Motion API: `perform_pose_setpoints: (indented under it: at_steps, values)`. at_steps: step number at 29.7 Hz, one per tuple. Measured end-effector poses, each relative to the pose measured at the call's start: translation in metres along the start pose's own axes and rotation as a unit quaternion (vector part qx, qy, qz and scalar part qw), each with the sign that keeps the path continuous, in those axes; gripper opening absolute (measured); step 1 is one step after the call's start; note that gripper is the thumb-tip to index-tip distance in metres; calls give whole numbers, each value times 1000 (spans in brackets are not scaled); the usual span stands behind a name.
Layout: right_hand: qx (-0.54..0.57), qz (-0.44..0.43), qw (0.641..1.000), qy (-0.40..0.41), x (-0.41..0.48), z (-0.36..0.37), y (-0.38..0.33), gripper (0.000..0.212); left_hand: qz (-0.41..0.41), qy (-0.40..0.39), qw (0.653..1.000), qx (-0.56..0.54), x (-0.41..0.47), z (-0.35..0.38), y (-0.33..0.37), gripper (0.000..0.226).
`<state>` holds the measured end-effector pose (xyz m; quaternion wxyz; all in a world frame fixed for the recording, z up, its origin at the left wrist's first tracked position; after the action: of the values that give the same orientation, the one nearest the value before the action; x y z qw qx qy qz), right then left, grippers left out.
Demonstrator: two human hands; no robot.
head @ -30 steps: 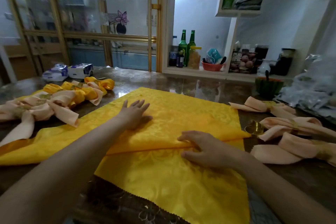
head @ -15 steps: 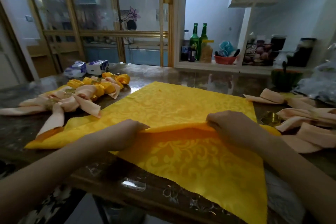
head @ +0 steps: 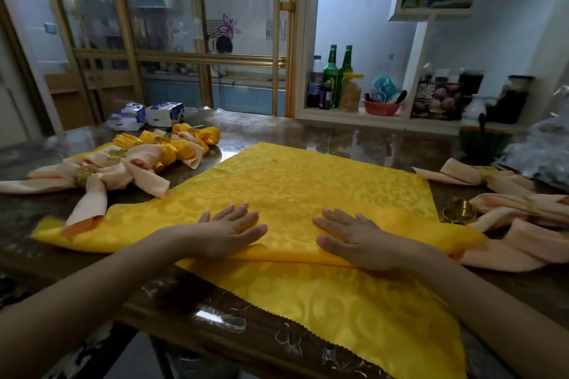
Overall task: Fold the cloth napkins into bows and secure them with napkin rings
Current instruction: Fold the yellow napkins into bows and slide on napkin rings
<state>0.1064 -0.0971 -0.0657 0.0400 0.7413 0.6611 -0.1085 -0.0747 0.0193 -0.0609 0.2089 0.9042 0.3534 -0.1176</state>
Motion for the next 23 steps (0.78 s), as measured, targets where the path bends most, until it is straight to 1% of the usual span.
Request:
perform_pose_setpoints:
  at_steps: [4, 6, 7, 8, 9, 10, 11, 12, 13, 15, 18, 20, 21, 22, 23]
  values:
    - [4, 10, 1000, 9, 18, -10, 3, 61, -9, 34, 999, 21, 17, -5, -10, 66]
    - [39, 9, 998, 47, 24, -17, 4, 56, -6, 52, 998, 30, 22, -6, -13, 70]
    - [58, 20, 995, 80, 24, -22, 8, 53, -2, 58, 998, 32, 23, -6, -14, 76]
    - [60, 46, 991, 114, 22, -28, 16, 50, 6, 66, 997, 34, 24, -7, -14, 86]
    - [37, 87, 986, 137, 18, -35, 30, 49, 14, 76, 996, 33, 25, -10, -13, 94]
    - [5, 134, 981, 140, 14, -38, 45, 53, 19, 81, 996, 32, 26, -11, -14, 98]
    - [-17, 179, 975, 128, 8, -40, 60, 58, 24, 83, 996, 31, 26, -10, -14, 105]
    - [-16, 213, 971, 109, 2, -42, 74, 63, 29, 87, 995, 31, 27, -9, -16, 115]
    - [3, 235, 968, 91, -4, -43, 84, 66, 32, 88, 995, 33, 29, -7, -18, 126]
    - [40, 267, 961, 55, -14, -48, 96, 68, 35, 96, 994, 41, 31, -6, -20, 134]
    - [31, 305, 952, -17, -30, -57, 106, 80, 35, 109, 993, 42, 32, -7, -22, 130]
    - [33, 308, 949, -53, -42, -62, 111, 87, 36, 110, 992, 45, 32, -7, -20, 115]
    - [52, 300, 951, -57, -48, -65, 112, 86, 34, 113, 992, 46, 30, -7, -18, 105]
    - [80, 287, 953, -53, -55, -68, 112, 82, 33, 115, 992, 43, 28, -7, -17, 103]
    - [111, 275, 954, -49, -61, -70, 111, 78, 35, 118, 992, 41, 26, -7, -15, 106]
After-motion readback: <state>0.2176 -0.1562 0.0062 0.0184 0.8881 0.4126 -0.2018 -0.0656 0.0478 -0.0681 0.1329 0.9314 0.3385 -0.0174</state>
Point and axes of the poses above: each hand's wrist, its own x-axis towards the middle knuckle, its own z-axis out of the palm, y = z × x, the point moved 6 cm from there along x, towards the middle knuckle, and after that the axes turned 8 degrees about -x, right-handed, at the moved point
